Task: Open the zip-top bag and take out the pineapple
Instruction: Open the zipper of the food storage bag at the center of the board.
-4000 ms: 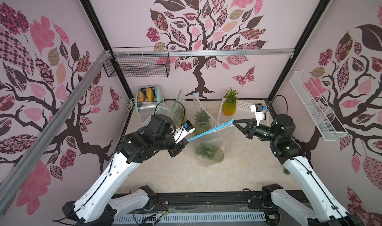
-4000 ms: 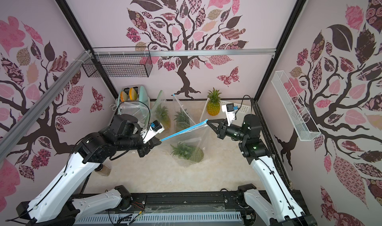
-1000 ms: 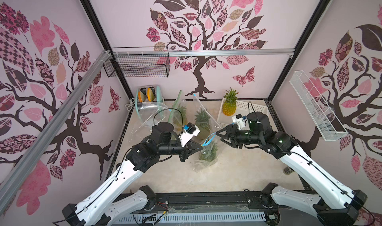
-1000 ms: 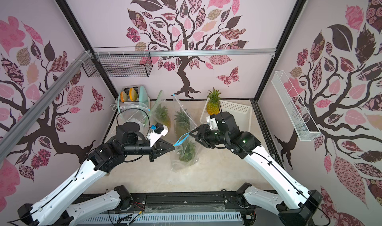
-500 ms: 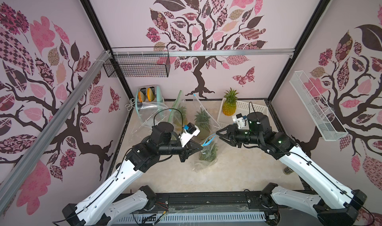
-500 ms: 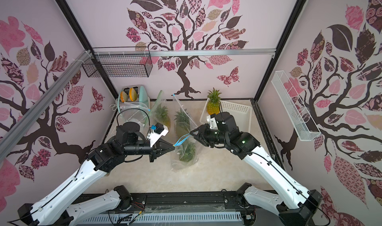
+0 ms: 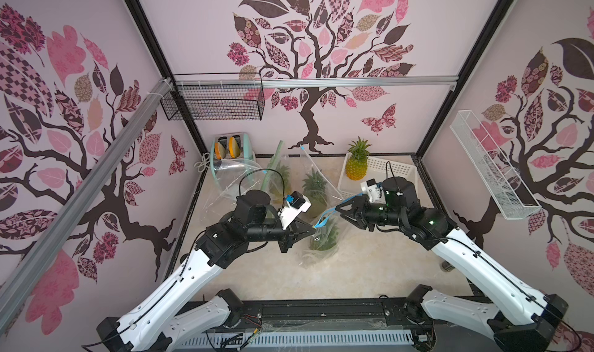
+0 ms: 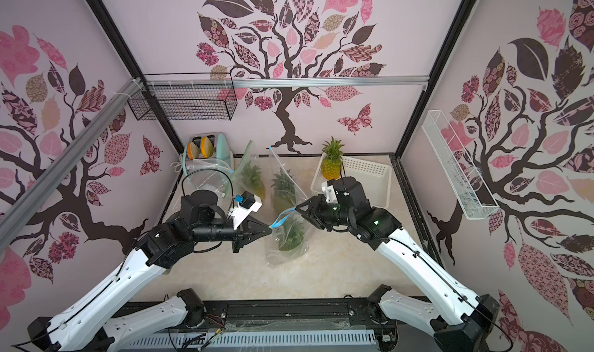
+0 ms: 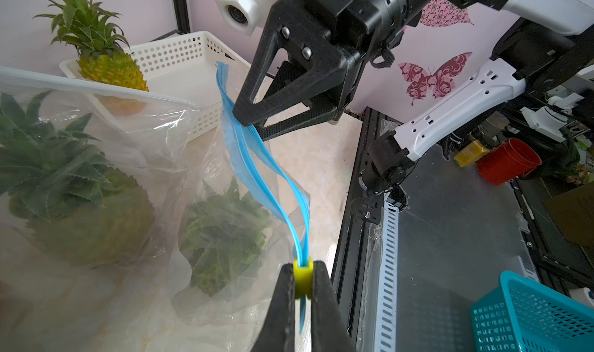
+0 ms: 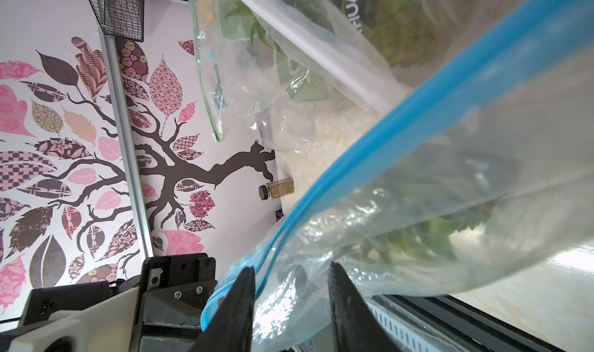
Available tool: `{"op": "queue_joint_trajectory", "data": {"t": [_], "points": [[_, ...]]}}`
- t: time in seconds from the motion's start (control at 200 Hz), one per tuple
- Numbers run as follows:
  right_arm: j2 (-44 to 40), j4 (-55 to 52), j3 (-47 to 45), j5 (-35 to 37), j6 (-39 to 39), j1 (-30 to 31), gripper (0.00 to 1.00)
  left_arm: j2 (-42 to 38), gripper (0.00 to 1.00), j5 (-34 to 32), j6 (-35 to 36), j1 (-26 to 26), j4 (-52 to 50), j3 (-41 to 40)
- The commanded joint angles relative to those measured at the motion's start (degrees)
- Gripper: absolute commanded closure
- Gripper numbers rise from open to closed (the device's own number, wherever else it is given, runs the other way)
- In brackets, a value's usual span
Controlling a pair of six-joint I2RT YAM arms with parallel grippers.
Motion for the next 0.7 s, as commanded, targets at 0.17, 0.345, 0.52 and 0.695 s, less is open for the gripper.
{"op": "queue_joint_trajectory", "data": {"t": [0.17,0.345,0.52,0.695], "points": [[-0.19,-1.19,4.30,1.51,-0.26,0.40,0.59,-0.12,1.00,0.59,0.61,-0.19,0.72,0.53],[-0.64,-0.83,4.04,1.65,0.19,0.93,0.59,-0.29,1.00,0.61,0.53,-0.23,0.73,0.50],[-0.63,-0.75,4.43,2.29,0.36,2.03,0.59,-0.18,1.00,0.58,0.52,-0.24,0.85,0.78],[-0.28,-0.10,3.82,2.05,0.42,2.52,0.59,-0.26,1.00,0.73,0.43,-0.30,0.84,0.83]]}}
